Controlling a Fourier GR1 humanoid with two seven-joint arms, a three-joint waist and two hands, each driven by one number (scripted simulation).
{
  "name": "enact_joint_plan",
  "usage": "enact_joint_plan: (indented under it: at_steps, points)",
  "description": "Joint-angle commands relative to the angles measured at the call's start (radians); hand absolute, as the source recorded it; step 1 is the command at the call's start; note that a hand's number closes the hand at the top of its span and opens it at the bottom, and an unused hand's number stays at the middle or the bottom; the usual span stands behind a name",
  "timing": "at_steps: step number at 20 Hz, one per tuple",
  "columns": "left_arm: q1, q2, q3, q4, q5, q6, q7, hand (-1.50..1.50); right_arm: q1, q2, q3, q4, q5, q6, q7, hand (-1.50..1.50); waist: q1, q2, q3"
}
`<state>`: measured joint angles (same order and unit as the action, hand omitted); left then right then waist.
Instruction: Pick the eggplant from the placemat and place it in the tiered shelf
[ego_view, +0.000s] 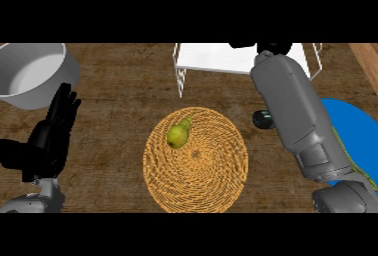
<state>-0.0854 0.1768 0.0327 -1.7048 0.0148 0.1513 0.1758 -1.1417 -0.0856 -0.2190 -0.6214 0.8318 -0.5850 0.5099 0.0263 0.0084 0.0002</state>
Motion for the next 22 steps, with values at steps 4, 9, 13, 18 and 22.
enact_joint_plan:
  at_steps: [4,9,13,18,22]
  points:
    - [0.028,-0.010,0.005,0.000,-0.018,0.003,-0.013,0.00,-0.010,-0.017,-0.046,0.014,-0.108,0.005,-0.165,-1.50,-0.009,-0.005,0.000]
    - [0.009,-0.004,0.023,0.023,-0.008,-0.006,-0.027,0.00,-0.006,0.006,-0.086,-0.099,-0.186,-0.064,-0.210,-1.50,-0.018,-0.008,0.000]
    - [-0.002,-0.004,0.033,0.036,-0.019,0.005,-0.014,0.00,0.024,-0.051,-0.065,-0.235,-0.153,-0.043,-0.067,-1.50,-0.041,-0.016,0.000]
    - [0.034,-0.002,0.046,0.021,-0.017,0.006,-0.020,0.00,0.149,-0.119,-0.079,-0.429,-0.152,0.005,0.076,-1.50,-0.059,-0.022,0.000]
    - [0.062,-0.021,0.024,-0.005,-0.031,0.013,-0.017,0.00,0.285,-0.161,-0.055,-0.671,-0.143,0.124,0.219,-1.50,-0.061,-0.024,-0.001]
